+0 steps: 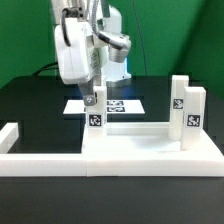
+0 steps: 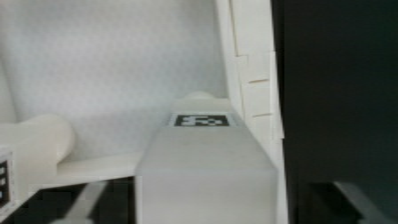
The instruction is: Assemble desk
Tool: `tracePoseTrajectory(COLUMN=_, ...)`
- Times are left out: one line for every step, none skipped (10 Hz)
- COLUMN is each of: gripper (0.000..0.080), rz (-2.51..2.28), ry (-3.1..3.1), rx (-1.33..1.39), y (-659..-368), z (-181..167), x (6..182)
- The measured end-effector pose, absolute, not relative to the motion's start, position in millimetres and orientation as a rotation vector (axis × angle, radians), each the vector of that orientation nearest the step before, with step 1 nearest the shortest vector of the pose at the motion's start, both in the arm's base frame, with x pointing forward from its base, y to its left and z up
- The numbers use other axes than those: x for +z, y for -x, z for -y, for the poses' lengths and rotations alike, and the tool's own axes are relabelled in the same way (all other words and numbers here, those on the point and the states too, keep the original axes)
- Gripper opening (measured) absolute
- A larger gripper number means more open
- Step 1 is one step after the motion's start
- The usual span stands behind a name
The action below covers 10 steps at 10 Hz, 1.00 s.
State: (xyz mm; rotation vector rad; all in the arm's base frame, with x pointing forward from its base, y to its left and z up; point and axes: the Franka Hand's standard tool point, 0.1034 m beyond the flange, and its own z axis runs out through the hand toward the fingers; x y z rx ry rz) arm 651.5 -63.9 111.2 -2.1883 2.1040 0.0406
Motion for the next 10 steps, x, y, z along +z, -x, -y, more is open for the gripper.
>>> tracePoseTrajectory(gripper=0.0588, rz=-1.871, ry=2.394, rx=0.023, y=-652.2, z=57.4, x=111.3)
tracePoseTrajectory(gripper=0.0630, rz=-1.668, ry=2.533, rx=0.011, y=-652.9, z=53.7, x=112.2)
tracePoseTrajectory(gripper=0.0646, rz=-1.634, ry=2.555, rx=0.010, y=-652.5, z=55.1, x=111.4)
tracePoseTrajectory(gripper=0.0646, rz=-1.564, ry=2.599, rx=0.005, y=-652.4, z=55.4, x=111.3)
tracePoseTrajectory(gripper=0.0648, rz=-1.449, ry=2.665, rx=-0.002, y=-652.4, z=55.7, x=111.3)
tracePoseTrajectory(gripper=0.0648, rz=-1.312, ry=2.736, rx=-0.011, y=-652.3, z=56.4, x=111.3)
tracePoseTrajectory(gripper=0.0648, rz=-0.994, ry=2.897, rx=-0.042, y=-652.9, z=59.8, x=112.5)
tracePoseTrajectory(gripper=0.0648, rz=-0.699, ry=3.000, rx=-0.090, y=-652.6, z=57.6, x=109.7)
tracePoseTrajectory(gripper=0.0648, rz=-0.508, ry=3.036, rx=-0.090, y=-651.5, z=55.5, x=108.4)
tracePoseTrajectory(gripper=0.0648, rz=-0.524, ry=3.034, rx=-0.090, y=-651.5, z=56.4, x=108.4)
